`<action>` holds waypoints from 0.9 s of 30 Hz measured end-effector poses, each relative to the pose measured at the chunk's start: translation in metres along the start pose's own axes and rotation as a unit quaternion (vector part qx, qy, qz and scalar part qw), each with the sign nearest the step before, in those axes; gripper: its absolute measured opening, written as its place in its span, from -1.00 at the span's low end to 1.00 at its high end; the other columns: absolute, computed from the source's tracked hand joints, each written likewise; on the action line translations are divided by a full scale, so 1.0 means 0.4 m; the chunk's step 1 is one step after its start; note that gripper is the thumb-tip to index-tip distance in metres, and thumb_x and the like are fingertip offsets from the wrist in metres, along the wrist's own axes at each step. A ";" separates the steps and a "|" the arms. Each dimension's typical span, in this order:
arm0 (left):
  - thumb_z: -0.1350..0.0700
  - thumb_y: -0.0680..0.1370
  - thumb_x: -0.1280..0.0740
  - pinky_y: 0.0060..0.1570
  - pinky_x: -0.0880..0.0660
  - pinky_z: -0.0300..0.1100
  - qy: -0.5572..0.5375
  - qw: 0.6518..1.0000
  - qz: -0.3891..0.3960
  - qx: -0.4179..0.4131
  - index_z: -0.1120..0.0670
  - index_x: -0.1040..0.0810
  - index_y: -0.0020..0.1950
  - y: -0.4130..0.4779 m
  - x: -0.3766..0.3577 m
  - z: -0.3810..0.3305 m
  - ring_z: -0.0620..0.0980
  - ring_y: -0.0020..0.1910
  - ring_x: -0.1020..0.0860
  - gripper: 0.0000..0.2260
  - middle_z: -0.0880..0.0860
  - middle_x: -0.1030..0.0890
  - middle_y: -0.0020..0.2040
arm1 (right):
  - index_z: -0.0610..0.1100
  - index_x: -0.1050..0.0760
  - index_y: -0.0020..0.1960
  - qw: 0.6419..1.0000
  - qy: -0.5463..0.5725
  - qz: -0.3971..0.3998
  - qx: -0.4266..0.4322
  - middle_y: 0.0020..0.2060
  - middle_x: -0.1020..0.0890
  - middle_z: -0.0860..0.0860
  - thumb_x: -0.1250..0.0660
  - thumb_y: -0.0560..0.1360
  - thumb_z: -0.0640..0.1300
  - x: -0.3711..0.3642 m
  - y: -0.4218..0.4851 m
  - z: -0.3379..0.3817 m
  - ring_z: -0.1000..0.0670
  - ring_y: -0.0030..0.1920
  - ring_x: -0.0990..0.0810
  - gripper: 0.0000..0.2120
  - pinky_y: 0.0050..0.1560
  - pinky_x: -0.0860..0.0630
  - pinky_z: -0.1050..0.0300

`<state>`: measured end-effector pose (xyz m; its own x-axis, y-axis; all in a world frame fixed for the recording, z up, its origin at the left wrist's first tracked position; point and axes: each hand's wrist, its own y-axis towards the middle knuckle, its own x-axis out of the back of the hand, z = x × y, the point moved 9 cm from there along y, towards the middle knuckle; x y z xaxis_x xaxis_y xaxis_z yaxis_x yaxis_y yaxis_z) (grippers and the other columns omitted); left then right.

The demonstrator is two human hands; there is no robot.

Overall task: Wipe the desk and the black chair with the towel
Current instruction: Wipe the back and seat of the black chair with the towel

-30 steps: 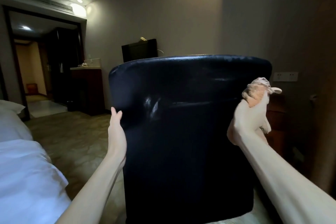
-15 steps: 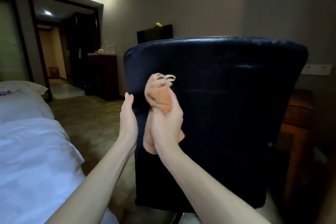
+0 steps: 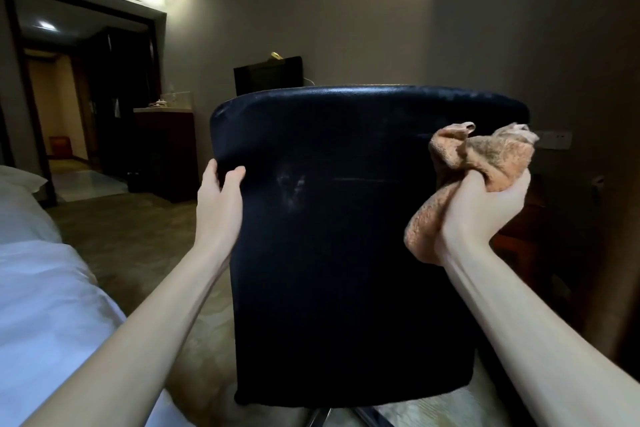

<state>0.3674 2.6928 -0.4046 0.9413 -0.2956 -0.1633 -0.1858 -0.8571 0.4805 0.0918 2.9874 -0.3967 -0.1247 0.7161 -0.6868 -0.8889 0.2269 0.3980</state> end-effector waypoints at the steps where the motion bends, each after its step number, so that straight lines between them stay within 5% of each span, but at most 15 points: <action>1: -0.27 0.49 -0.28 0.56 -0.29 0.09 -0.004 1.000 0.002 0.005 -0.08 -0.15 0.68 -0.006 -0.010 0.004 -0.02 0.56 -0.33 -0.21 -0.05 -0.32 0.62 | 0.04 -0.49 0.37 1.000 0.000 -0.003 0.003 0.20 -0.66 0.00 -0.31 0.30 -0.17 0.000 0.035 -0.017 0.00 0.21 -0.66 -0.38 0.33 -0.55 -0.12; 6: -0.14 0.66 -0.26 0.58 -0.23 0.15 -0.018 0.999 -0.022 0.019 -0.07 -0.01 0.71 -0.001 -0.039 0.016 0.04 0.62 -0.20 -0.31 -0.03 -0.10 0.69 | 0.14 -0.51 0.32 0.997 -0.068 0.042 -0.010 0.10 -0.70 0.10 -0.25 0.42 -0.09 -0.104 0.047 -0.013 0.03 0.13 -0.67 -0.52 0.33 -0.54 -0.07; 12: -0.18 0.60 -0.27 0.58 -0.11 0.00 -0.060 0.997 -0.033 0.023 -0.06 -0.05 0.71 -0.008 -0.054 0.014 0.00 0.63 -0.15 -0.27 -0.03 -0.09 0.69 | -0.04 -0.43 0.50 0.969 -0.199 0.127 0.067 0.53 -0.42 -0.04 -0.19 0.32 -0.17 -0.223 -0.187 -0.034 -0.11 0.58 -0.29 -0.28 0.58 -0.10 -0.18; 14: -0.15 0.64 -0.25 0.55 -0.08 -0.07 -0.073 0.997 -0.032 0.024 -0.07 -0.07 0.70 -0.009 -0.054 0.023 -0.03 0.64 -0.13 -0.33 -0.04 -0.09 0.68 | -0.02 -0.46 0.48 0.945 -0.217 0.207 0.128 0.55 -0.39 -0.02 -0.21 0.31 -0.20 -0.264 -0.321 -0.033 -0.11 0.61 -0.21 -0.28 0.57 -0.01 -0.20; 18: -0.54 0.36 -0.37 0.53 -0.27 0.18 -0.123 0.990 0.019 0.064 -0.20 -0.30 0.61 0.004 -0.039 0.064 0.04 0.56 -0.35 -0.11 -0.04 -0.33 0.61 | 0.07 -0.49 0.45 0.857 -0.242 0.423 0.167 0.52 -0.42 0.11 -0.25 0.33 -0.30 -0.316 -0.521 -0.131 0.00 0.63 -0.14 -0.29 0.62 0.06 -0.19; 21: -0.59 0.28 -0.37 0.50 -0.32 0.17 -0.113 0.990 0.034 0.079 -0.20 -0.39 0.56 0.035 -0.018 0.108 0.05 0.50 -0.43 -0.07 -0.06 -0.44 0.54 | 0.07 -0.53 0.40 0.812 -0.219 0.509 0.184 0.44 -0.52 0.11 -0.27 0.35 -0.32 -0.281 -0.541 -0.143 0.06 0.56 -0.31 -0.34 0.59 -0.14 -0.16; 22: -0.58 0.30 -0.36 0.52 -0.31 0.15 -0.112 0.990 0.035 0.072 -0.20 -0.40 0.55 0.024 -0.016 0.083 0.02 0.50 -0.43 -0.10 -0.09 -0.46 0.53 | 0.11 -0.57 0.31 0.822 -0.217 0.488 0.198 0.32 -0.62 0.09 -0.27 0.33 -0.31 -0.267 -0.513 -0.121 0.02 0.45 -0.47 -0.39 0.50 -0.31 -0.16; 24: -0.49 0.38 -0.33 0.54 -0.29 0.10 -0.119 0.990 0.032 0.061 -0.18 -0.40 0.56 -0.001 -0.018 0.038 -0.06 0.49 -0.43 -0.20 -0.14 -0.47 0.51 | 0.10 -0.55 0.04 0.897 -0.144 0.390 0.148 -0.01 -0.71 0.00 -0.27 0.31 -0.33 -0.225 -0.418 -0.066 -0.11 0.13 -0.68 -0.57 0.21 -0.57 -0.16; 26: -0.44 0.37 -0.29 0.53 -0.30 0.08 -0.130 0.989 0.031 0.064 -0.18 -0.38 0.57 -0.014 -0.018 0.029 -0.07 0.50 -0.42 -0.21 -0.15 -0.46 0.52 | -0.34 -0.51 0.12 0.945 -0.015 0.314 0.089 -0.10 -0.70 -0.26 -0.11 0.28 -0.55 -0.172 -0.348 -0.008 -0.29 0.04 -0.70 -0.53 0.18 -0.61 -0.15; 27: -0.46 0.35 -0.30 0.52 -0.31 0.09 -0.131 0.989 0.028 0.068 -0.20 -0.38 0.57 -0.015 -0.018 0.034 -0.05 0.50 -0.41 -0.19 -0.15 -0.45 0.52 | -0.48 -0.45 0.21 0.960 0.007 0.264 0.094 -0.10 -0.72 -0.22 -0.02 0.26 -0.63 -0.135 -0.302 0.018 -0.21 0.04 -0.72 -0.44 0.22 -0.59 -0.04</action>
<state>0.3579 2.6942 -0.4181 0.8265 -0.4287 -0.3648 -0.2890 -0.8793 0.3784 0.2090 2.9259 -0.4033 -0.5426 0.7557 -0.3669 -0.6047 -0.0482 0.7950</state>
